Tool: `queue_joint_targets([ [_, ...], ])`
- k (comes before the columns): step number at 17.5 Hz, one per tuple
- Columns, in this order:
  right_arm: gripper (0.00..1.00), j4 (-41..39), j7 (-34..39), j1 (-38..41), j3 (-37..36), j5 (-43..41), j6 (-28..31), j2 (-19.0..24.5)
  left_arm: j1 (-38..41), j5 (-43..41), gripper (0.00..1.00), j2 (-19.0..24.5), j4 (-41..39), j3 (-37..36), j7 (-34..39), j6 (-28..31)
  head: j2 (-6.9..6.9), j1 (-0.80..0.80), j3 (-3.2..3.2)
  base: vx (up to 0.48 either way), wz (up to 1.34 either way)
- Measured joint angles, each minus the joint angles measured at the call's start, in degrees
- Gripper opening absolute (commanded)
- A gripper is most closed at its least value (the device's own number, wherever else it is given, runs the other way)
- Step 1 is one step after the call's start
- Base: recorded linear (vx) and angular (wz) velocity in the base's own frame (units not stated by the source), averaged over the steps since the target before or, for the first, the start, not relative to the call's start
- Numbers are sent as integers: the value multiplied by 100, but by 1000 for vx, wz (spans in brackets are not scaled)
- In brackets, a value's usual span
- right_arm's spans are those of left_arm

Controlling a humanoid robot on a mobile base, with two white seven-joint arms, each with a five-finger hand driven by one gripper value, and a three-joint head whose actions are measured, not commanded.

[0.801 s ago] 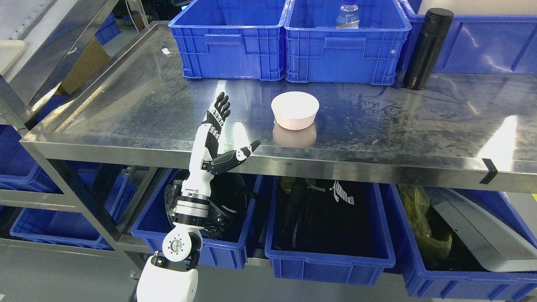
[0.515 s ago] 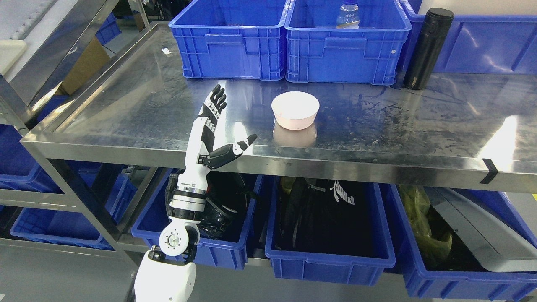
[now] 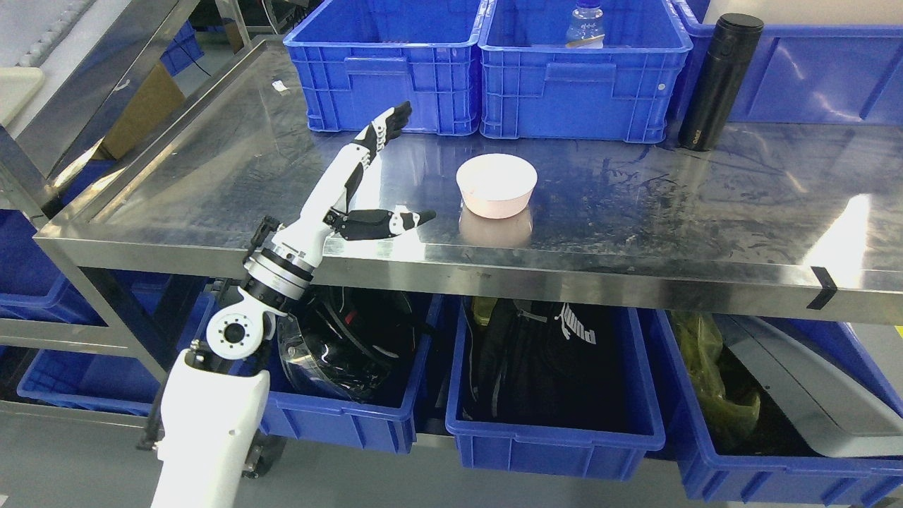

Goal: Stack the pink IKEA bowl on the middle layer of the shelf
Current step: 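Reach the left hand toward the pale pink bowl on the steel shelf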

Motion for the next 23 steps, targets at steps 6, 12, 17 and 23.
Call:
queue_joint_targets([
  [6,100,0,0,0,0,0,0,0,-649,-1098,98,736,13,-39,-862,16,-1,0,0,0,0],
  [12,100,0,0,0,0,0,0,0,-1529,-2873,94,802,185,-599,-1732,27,-1,0,0,0,0],
  [17,100,0,0,0,0,0,0,0,-2197,-4019,98,471,600,-947,-2559,59,0,0,0,0,0],
  [23,100,0,0,0,0,0,0,0,-2639,-4856,83,-141,1234,-1211,-2832,13,-1,0,0,0,0],
])
